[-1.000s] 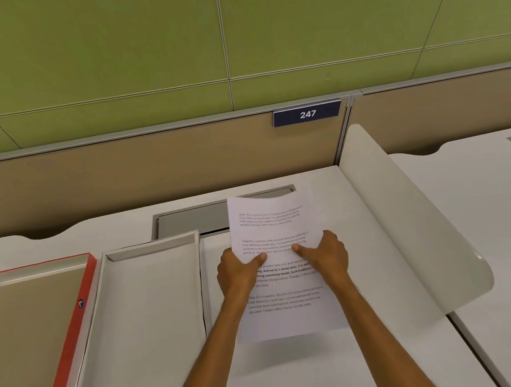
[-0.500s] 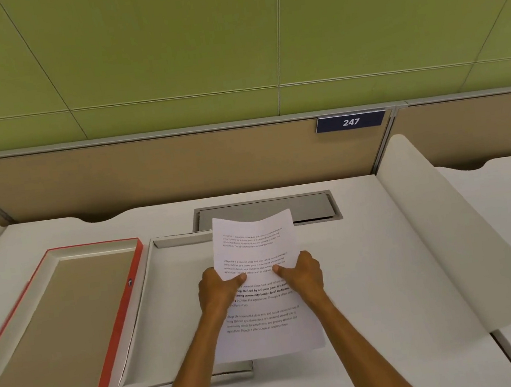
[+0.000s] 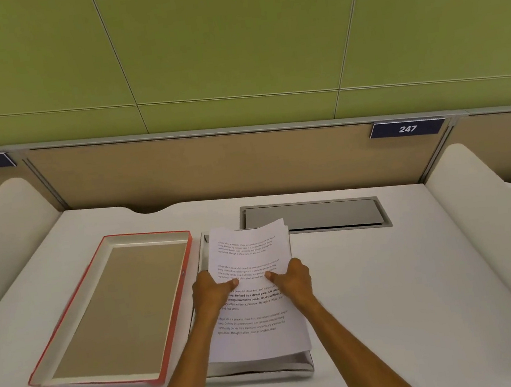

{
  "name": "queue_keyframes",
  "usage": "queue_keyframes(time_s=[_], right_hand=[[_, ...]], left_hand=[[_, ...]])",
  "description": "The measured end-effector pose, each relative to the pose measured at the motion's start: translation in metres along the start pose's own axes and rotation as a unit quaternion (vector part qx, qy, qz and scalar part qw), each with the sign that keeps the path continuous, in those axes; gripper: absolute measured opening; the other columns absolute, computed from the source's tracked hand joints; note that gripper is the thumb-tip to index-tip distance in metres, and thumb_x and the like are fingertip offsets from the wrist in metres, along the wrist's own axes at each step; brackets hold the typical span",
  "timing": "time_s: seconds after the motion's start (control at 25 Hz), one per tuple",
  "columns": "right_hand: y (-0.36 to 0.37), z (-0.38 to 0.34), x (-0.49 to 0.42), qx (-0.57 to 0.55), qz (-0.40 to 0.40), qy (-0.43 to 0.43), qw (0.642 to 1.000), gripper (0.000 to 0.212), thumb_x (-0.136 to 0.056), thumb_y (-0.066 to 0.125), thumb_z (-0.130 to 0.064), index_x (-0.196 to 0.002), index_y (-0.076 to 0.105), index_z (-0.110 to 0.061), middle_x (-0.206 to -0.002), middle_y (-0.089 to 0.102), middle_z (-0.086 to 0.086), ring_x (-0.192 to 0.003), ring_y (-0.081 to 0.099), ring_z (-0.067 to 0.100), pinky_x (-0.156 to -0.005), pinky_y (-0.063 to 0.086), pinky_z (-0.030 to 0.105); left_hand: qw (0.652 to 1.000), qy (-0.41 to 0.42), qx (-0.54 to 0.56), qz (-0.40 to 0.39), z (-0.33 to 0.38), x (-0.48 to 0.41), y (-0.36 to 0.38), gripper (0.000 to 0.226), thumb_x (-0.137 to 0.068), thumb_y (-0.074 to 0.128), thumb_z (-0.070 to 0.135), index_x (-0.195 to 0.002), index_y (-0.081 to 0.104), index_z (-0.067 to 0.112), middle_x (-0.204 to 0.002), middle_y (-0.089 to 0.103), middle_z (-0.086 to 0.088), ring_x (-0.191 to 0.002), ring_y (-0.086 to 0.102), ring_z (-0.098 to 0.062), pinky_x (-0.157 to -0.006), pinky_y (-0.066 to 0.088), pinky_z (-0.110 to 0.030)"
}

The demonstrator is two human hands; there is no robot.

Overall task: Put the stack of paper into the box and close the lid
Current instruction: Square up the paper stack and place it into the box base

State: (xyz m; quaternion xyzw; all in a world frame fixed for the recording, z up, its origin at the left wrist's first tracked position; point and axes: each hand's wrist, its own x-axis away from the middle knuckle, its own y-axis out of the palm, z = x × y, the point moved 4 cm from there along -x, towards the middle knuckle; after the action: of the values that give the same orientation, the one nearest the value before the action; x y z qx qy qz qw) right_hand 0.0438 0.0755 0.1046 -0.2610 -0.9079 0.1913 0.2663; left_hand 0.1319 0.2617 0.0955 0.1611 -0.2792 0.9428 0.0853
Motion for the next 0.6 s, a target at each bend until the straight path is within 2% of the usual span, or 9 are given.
queue_keyframes(time_s=[0.08, 0.16, 0.28, 0.44, 0.6], right_hand=[[0.012, -0.003, -0.001, -0.007, -0.003, 0.004, 1.0, 0.049, -0.082, 0.075, -0.028, -0.118, 0.054, -0.003, -0.125, 0.064, 0.014, -0.109, 0.065, 0.03, -0.082, 0.054, 0.032], [0.02, -0.002, -0.004, -0.011, -0.003, 0.01, 1.0, 0.047, -0.081, 0.076, -0.026, -0.117, 0.055, -0.003, -0.125, 0.064, 0.014, -0.109, 0.065, 0.031, -0.083, 0.054, 0.032], [0.029, 0.001, -0.012, -0.007, 0.002, 0.017, 1.0, 0.038, -0.08, 0.077, -0.027, -0.104, 0.052, -0.01, -0.123, 0.065, 0.015, -0.106, 0.066, 0.031, -0.084, 0.057, 0.036], [0.038, 0.004, -0.016, 0.008, 0.005, 0.023, 1.0, 0.035, -0.083, 0.074, -0.026, -0.098, 0.045, -0.014, -0.122, 0.065, 0.015, -0.106, 0.066, 0.03, -0.079, 0.055, 0.032], [0.047, 0.009, -0.02, 0.022, 0.007, 0.023, 0.999, 0.032, -0.084, 0.072, -0.024, -0.096, 0.044, -0.014, -0.122, 0.065, 0.014, -0.105, 0.067, 0.03, -0.077, 0.054, 0.03]], left_hand=[[1.0, 0.005, -0.008, -0.004, -0.007, -0.01, -0.006, 0.043, -0.072, 0.084, 0.018, -0.108, 0.065, 0.004, -0.114, 0.071, -0.016, -0.098, 0.07, -0.033, -0.07, 0.058, -0.035], [1.0, 0.013, -0.017, -0.014, -0.012, -0.017, -0.007, 0.044, -0.073, 0.083, 0.018, -0.11, 0.064, 0.005, -0.117, 0.07, -0.016, -0.099, 0.07, -0.032, -0.064, 0.055, -0.03], [0.999, 0.015, -0.021, -0.025, -0.019, -0.026, -0.004, 0.043, -0.074, 0.081, 0.016, -0.112, 0.063, 0.005, -0.119, 0.069, -0.015, -0.102, 0.069, -0.032, -0.06, 0.048, -0.022], [0.999, 0.009, -0.026, -0.034, -0.028, -0.035, 0.002, 0.041, -0.076, 0.08, 0.015, -0.111, 0.061, 0.005, -0.119, 0.068, -0.015, -0.103, 0.068, -0.032, -0.065, 0.049, -0.025], [0.999, 0.005, -0.024, -0.038, -0.035, -0.041, 0.006, 0.037, -0.076, 0.08, 0.015, -0.106, 0.06, 0.006, -0.118, 0.068, -0.015, -0.1, 0.068, -0.031, -0.055, 0.044, -0.019]])
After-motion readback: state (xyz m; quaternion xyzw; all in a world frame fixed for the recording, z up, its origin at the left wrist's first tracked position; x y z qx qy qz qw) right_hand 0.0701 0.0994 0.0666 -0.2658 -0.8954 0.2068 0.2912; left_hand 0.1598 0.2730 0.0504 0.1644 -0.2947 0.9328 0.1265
